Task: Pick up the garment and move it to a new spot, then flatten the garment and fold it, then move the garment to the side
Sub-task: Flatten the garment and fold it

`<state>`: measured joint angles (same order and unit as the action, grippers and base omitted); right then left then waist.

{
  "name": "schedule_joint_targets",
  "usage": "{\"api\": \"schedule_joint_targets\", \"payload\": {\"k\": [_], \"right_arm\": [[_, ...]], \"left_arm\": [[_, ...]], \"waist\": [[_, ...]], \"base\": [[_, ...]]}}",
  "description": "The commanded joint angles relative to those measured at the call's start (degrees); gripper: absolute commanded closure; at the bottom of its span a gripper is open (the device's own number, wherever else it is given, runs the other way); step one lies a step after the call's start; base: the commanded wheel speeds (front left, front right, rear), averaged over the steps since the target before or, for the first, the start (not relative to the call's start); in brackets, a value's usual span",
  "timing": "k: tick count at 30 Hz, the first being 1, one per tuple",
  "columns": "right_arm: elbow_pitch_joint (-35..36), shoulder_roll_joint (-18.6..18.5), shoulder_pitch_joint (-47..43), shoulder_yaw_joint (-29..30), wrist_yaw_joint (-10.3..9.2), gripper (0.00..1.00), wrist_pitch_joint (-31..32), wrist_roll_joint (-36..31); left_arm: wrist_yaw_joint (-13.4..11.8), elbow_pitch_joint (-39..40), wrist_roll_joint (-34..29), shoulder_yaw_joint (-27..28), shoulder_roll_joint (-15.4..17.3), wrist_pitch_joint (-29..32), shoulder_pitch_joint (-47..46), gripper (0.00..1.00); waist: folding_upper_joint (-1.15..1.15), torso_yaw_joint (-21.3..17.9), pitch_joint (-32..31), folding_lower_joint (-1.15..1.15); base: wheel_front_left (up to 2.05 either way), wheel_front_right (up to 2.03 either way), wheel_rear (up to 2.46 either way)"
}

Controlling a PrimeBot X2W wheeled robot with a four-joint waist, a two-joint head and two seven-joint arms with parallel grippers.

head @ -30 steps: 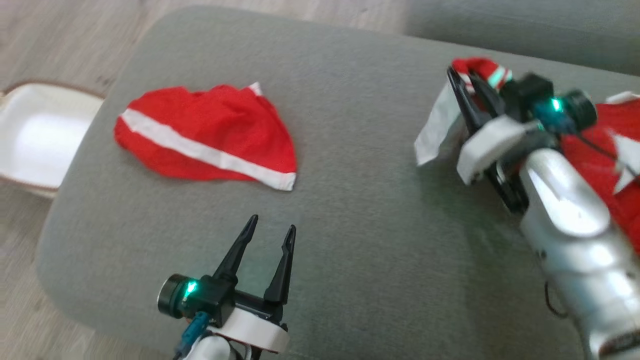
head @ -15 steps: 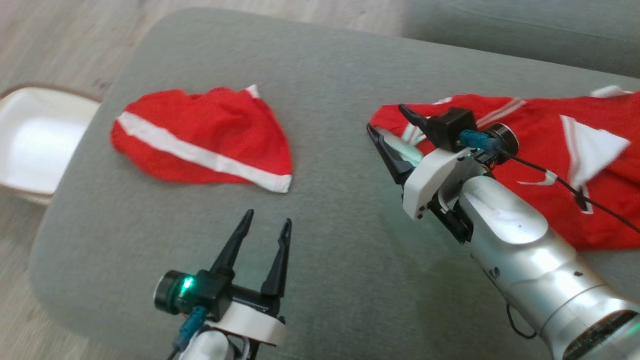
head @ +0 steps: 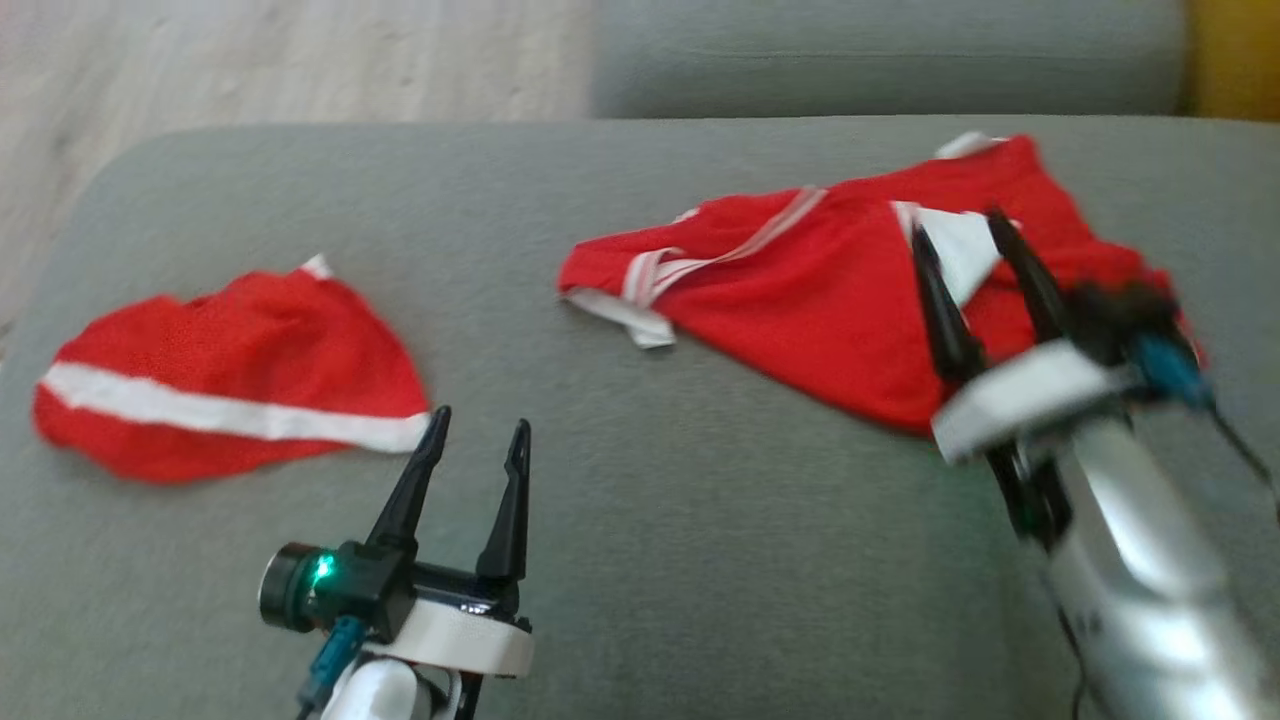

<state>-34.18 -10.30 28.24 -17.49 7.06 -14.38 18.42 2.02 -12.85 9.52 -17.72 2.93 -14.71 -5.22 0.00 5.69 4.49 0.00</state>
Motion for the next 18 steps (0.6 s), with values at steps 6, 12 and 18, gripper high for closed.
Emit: {"api": "schedule_joint_targets", "payload": {"k": [6,12,18], "right_arm": [[11.2,5.3,-13.5,10.3,0.43,0.0,-0.6,-6.4],[16.2,7.2,-20.6,13.2,0.43,0.0,-0.6,-8.3],[17.8,7.4,-21.7,12.8,0.43,0.0,-0.6,-7.7]], "left_arm": [[-0.4,3.1,0.4,2.9,-0.1,-0.3,-0.6,0.0],[-0.2,3.8,0.6,3.2,-0.1,-0.3,0.3,0.0],[0.4,4.0,0.0,3.5,-0.1,-0.3,0.5,0.0]], "waist": [[0.0,-5.1,-2.2,0.0],[0.0,-6.7,-2.6,0.0],[0.0,-7.5,-2.6,0.0]], "base": [[0.0,0.0,0.0],[0.0,0.0,0.0],[0.0,0.0,0.0]]}}
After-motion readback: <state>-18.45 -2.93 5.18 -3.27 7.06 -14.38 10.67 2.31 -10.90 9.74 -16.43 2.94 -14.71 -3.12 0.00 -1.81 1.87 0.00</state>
